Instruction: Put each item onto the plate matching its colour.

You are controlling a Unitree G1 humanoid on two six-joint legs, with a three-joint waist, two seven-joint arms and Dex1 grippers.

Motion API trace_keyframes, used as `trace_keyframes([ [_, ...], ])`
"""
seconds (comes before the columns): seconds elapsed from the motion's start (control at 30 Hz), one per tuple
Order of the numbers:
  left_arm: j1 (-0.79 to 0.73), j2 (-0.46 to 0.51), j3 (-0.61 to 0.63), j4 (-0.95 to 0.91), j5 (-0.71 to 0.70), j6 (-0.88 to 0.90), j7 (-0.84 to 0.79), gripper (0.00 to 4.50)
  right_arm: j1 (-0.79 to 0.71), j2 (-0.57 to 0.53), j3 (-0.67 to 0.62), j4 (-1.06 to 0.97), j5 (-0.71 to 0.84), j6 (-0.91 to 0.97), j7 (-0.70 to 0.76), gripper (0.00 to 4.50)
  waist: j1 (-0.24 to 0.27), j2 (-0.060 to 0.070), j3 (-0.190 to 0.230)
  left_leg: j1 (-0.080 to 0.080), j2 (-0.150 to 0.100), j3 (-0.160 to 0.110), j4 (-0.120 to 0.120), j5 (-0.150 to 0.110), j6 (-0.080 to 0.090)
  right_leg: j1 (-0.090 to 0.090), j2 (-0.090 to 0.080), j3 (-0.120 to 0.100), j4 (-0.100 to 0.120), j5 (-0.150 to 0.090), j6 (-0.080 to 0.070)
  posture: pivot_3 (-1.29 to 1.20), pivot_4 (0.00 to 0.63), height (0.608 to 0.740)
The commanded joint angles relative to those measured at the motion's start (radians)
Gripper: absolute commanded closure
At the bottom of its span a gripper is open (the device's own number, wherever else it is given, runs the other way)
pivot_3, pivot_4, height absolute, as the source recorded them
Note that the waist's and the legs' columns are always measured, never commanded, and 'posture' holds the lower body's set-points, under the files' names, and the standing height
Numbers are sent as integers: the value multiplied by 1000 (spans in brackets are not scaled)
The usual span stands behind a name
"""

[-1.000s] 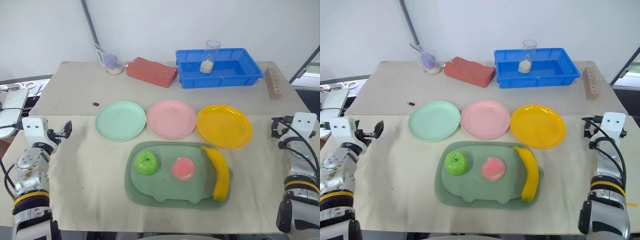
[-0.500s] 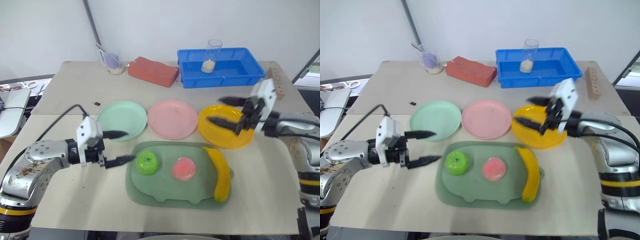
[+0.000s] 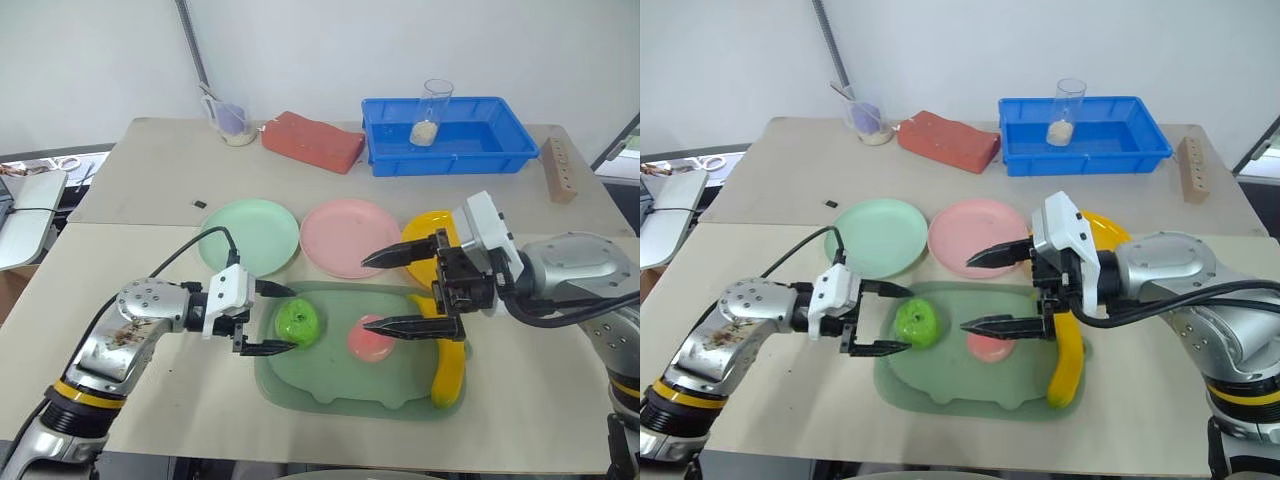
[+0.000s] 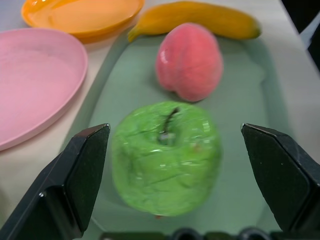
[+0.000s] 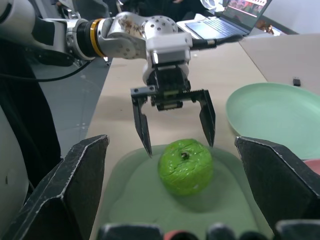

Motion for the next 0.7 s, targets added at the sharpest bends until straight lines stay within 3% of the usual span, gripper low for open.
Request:
trace_keyframes([
  [0.03, -12, -7, -7, 39, 35, -35, -2, 0, -11, -8, -35, -35, 30, 5, -18, 34, 0, 0, 0, 0, 0, 0, 0, 0, 0, 0, 0, 0, 0, 0, 0, 0, 150, 740],
  [0.23, -8, -58, -33, 97, 62, -79, -8, 0, -5, -12, -23, -30, 23, -3, -18, 34, 1, 0, 0, 0, 0, 0, 0, 0, 0, 0, 0, 0, 1, 0, 0, 0, 150, 740],
  [0.4, -18, -91, -28, 102, 58, -85, -2, 1591, -21, -2, -9, -18, 17, -6, -20, 0, 1, 0, 0, 0, 0, 0, 1, 0, 0, 0, 0, 0, 1, 0, 0, 0, 150, 740],
  [0.47, -13, -86, -18, 89, 51, -74, -2, 1924, -26, 2, -3, -11, 13, -8, -19, 0, 0, 0, 0, 0, 0, 0, 1, 0, 0, 0, 0, 0, 1, 0, 0, 0, 150, 740],
  [0.7, -73, -64, 100, 76, -27, 57, 60, 1968, -75, 44, 11, 41, -10, 2, -61, 0, -1, 0, 0, 0, 0, 0, 1, 0, 0, 0, 1, 0, 2, 0, 0, 0, 150, 740],
])
